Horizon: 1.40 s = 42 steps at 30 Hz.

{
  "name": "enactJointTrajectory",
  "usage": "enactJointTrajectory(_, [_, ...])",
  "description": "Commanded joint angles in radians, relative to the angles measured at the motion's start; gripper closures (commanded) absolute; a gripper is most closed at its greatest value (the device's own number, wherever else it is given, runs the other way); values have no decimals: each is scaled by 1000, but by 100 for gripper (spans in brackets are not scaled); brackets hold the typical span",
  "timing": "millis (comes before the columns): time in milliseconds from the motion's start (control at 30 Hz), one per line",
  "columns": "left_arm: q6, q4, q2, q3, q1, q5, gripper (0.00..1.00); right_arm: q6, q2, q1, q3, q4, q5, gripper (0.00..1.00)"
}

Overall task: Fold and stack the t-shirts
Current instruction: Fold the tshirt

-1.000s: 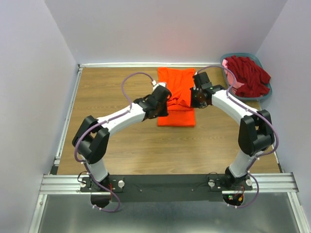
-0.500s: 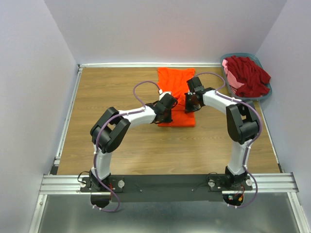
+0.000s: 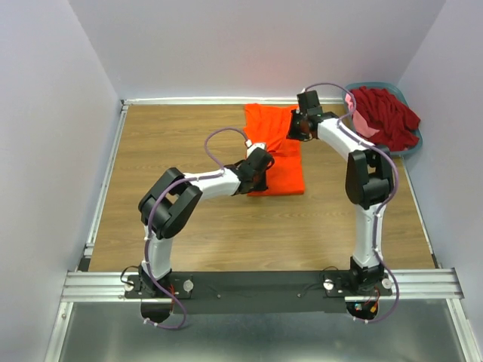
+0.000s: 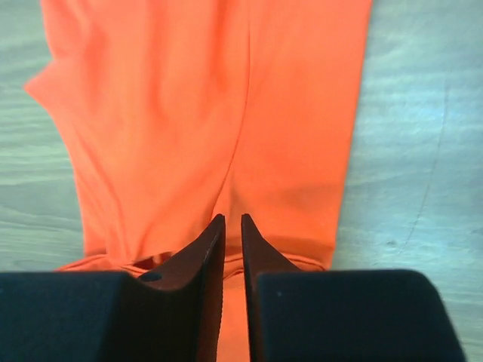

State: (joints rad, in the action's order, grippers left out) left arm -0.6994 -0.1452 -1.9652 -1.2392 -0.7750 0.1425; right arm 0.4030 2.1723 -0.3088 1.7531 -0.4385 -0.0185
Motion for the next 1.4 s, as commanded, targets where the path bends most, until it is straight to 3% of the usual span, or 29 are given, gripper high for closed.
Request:
enactJointTrajectory(0, [-6, -54, 17, 119, -29, -23, 75, -6, -58, 2, 13, 6, -84, 77])
enactJointTrajectory(100, [-38, -47, 64, 214, -52, -63, 75, 14, -179, 0, -139, 9, -175, 73])
enactJointTrajectory(167, [-57, -44, 139, 269, -76, -98, 75, 40, -286, 0, -338, 27, -236, 73])
enactJointTrajectory(200, [-57, -45, 140, 283, -87, -98, 75, 40, -328, 0, -339, 27, -236, 73])
enactJointTrajectory(267, [-84, -41, 243, 314, -98, -81, 69, 54, -431, 0, -476, 64, -308, 74])
enactJointTrajectory(333, [-71, -60, 340, 305, -93, -51, 60, 62, -486, 2, -574, 104, -374, 74])
enactJointTrajectory(500, [-6, -47, 414, 218, -8, -64, 53, 60, -595, 22, -685, 191, -489, 75])
enactJointTrajectory(567, [32, 42, 419, 222, 61, -153, 56, 59, -592, 48, -707, 250, -581, 78])
enactJointTrajectory(733, [96, 208, 300, 230, 151, -349, 75, 86, -536, 106, -783, 424, -707, 90])
enactJointTrajectory(867, [132, 283, 189, 219, 169, -374, 81, 111, -439, 134, -816, 550, -739, 95])
enactJointTrajectory(1167, [155, 334, 48, 181, 230, -376, 82, 152, -252, 221, -872, 731, -773, 98])
enactJointTrajectory(1333, [163, 338, 120, 193, 237, -374, 75, 145, -261, 237, -897, 744, -798, 98])
enactJointTrajectory(1367, [156, 337, 174, 204, 237, -379, 70, 160, -278, 237, -905, 745, -807, 98])
